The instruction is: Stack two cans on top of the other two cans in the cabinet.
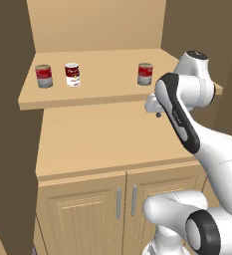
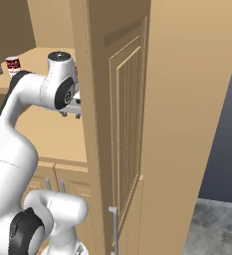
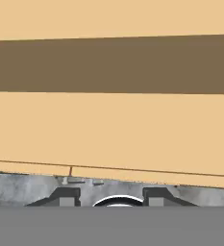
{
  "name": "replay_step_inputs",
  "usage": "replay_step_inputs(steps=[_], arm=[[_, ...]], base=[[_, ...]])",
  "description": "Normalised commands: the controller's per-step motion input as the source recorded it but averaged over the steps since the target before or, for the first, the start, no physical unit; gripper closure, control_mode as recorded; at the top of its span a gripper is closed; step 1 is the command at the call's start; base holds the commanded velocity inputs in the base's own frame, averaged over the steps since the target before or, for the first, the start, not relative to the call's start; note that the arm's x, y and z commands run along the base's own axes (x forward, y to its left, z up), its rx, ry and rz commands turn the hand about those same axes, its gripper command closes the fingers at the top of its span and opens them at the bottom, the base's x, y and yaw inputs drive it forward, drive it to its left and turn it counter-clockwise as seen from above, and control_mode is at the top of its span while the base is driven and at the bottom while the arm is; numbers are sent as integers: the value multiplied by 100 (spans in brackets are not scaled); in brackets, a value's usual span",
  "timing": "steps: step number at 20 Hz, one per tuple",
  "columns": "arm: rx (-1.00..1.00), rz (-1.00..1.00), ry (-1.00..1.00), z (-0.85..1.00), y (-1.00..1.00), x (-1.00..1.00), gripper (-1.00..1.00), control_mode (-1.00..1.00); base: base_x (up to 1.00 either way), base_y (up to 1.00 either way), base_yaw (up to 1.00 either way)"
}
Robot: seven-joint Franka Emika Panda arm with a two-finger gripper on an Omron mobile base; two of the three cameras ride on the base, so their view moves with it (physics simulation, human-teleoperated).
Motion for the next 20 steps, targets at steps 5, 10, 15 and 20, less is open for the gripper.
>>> replay_step_inputs(steps=[5,10,15,20], arm=[[0,0,-20,0,0,-21,-100,-100],[-2,1,-74,10,11,-34,-100,-100],[-1,1,-61,36,14,-21,-100,-100],[-1,0,-28,54,14,-1,-100,-100]], base=[[0,0,0],[0,0,0],[0,0,0],[0,0,0]])
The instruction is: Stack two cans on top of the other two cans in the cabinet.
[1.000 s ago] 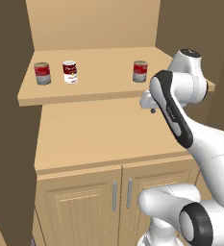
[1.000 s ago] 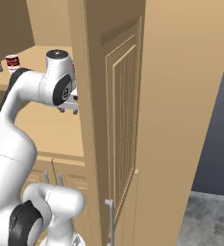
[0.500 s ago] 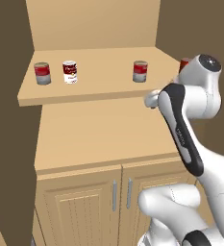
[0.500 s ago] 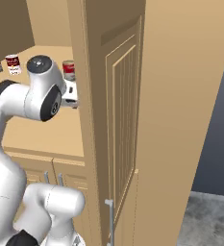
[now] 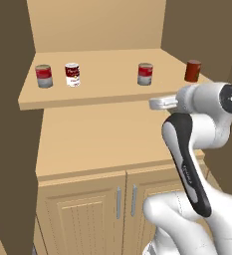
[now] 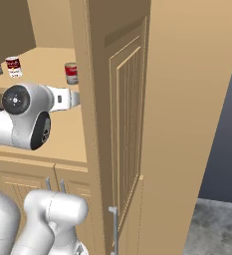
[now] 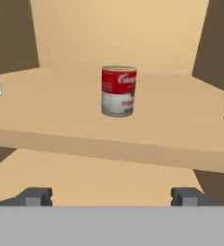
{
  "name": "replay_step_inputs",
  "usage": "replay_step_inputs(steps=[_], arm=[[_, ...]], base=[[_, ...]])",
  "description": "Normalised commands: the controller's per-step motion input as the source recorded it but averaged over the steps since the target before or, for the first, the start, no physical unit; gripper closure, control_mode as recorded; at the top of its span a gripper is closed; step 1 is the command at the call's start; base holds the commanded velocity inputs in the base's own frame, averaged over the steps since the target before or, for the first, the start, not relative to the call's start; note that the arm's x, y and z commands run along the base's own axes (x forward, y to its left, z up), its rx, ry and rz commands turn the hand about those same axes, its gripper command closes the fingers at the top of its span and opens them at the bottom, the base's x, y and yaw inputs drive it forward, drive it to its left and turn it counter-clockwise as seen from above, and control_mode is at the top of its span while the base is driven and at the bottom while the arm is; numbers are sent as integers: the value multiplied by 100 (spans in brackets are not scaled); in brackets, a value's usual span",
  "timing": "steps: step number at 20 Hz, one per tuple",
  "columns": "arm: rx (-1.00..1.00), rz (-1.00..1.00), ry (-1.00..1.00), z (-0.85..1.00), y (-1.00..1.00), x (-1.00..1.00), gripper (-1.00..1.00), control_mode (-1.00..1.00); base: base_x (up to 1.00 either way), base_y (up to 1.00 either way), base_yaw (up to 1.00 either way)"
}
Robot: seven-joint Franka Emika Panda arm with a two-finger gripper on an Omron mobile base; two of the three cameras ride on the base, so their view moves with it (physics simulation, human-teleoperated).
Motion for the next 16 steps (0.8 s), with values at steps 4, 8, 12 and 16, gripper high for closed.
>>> replay_step_inputs(steps=[4,8,12,16], arm=[[0,0,-8,62,13,0,-100,-100],[0,0,-1,57,7,3,-100,-100],[-1,-1,7,34,0,18,-100,-100],[-5,-6,18,13,0,23,-100,-100]], base=[[0,0,0],[0,0,0],[0,0,0],[0,0,0]])
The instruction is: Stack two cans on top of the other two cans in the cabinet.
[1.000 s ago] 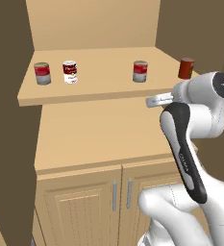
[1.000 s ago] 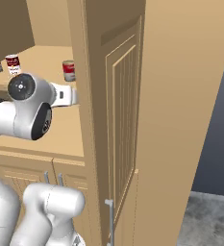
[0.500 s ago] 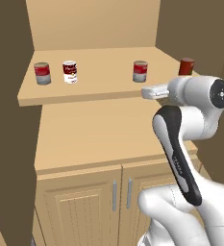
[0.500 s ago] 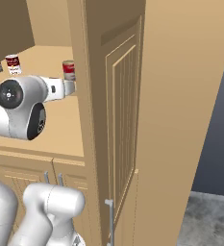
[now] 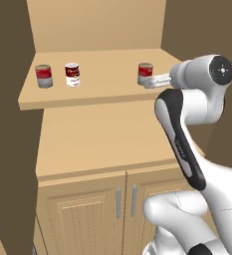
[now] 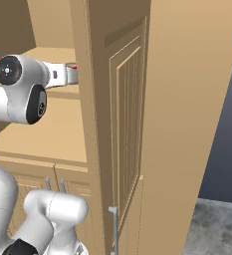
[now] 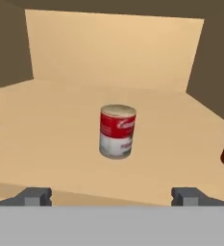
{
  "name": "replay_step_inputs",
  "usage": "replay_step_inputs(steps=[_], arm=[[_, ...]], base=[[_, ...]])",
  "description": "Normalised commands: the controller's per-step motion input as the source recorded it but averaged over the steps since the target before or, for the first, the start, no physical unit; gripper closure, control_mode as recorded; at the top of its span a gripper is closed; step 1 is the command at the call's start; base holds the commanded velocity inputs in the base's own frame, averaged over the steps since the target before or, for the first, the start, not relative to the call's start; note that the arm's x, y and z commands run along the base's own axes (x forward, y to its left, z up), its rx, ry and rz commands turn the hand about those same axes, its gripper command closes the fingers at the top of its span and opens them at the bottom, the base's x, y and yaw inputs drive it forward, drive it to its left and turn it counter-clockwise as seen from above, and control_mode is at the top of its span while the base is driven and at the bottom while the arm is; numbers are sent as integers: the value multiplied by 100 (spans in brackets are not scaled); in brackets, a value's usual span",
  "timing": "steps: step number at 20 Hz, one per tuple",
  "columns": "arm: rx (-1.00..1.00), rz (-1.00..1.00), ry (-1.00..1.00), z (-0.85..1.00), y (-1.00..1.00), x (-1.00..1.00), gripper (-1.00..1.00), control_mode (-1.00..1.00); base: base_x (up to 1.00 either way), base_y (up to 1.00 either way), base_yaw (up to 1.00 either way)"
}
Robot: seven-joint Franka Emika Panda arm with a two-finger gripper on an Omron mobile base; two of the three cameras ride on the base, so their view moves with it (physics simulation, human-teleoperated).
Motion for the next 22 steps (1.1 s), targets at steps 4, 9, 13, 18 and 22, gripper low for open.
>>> replay_step_inputs(steps=[4,9,13,18,22], arm=[[-2,-2,7,-1,0,31,-100,-100],[0,0,0,-2,0,28,-100,-100],[0,0,0,-6,0,20,-100,-100],[0,0,0,-18,0,18,-100,-100],[0,0,0,-23,0,25,-100,-100]], base=[[0,0,0],[0,0,0],[0,0,0],[0,0,0],[0,0,0]])
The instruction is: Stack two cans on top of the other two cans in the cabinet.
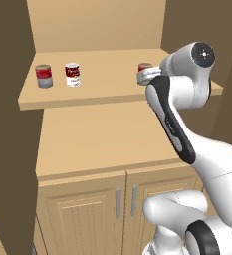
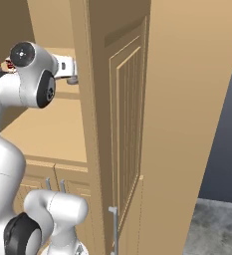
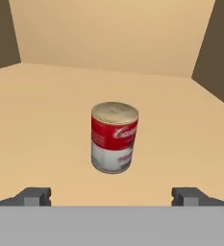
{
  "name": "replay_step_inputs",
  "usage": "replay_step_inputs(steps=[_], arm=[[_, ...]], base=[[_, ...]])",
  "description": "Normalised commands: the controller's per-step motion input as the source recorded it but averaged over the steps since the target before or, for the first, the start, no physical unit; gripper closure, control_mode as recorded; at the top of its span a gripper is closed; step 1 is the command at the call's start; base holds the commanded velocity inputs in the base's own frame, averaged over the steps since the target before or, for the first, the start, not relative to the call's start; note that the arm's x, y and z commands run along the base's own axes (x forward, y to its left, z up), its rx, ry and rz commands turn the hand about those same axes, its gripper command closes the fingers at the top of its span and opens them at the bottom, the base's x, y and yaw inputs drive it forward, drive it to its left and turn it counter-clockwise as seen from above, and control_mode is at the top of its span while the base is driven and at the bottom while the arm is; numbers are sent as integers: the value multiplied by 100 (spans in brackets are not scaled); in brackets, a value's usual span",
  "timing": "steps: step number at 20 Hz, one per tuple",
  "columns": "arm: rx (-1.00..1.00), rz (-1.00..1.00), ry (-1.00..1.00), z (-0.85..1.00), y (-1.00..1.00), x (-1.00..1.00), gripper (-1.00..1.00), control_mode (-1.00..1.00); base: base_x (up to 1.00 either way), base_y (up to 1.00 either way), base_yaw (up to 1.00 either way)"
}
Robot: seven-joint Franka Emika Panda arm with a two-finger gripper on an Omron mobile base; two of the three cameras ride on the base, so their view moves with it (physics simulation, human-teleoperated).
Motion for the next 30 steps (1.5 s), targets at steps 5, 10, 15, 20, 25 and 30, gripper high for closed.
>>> replay_step_inputs(steps=[5,10,15,20,25,30], arm=[[0,0,0,-10,0,34,-100,-100],[0,0,2,0,0,31,-100,-100],[0,0,14,-1,0,25,-100,-100],[0,0,4,-8,0,18,-100,-100],[0,0,0,-13,2,15,-100,-100],[0,0,-4,-15,3,16,-100,-100]], base=[[0,0,0],[0,0,0],[0,0,0],[0,0,0],[0,0,0],[0,0,0]])
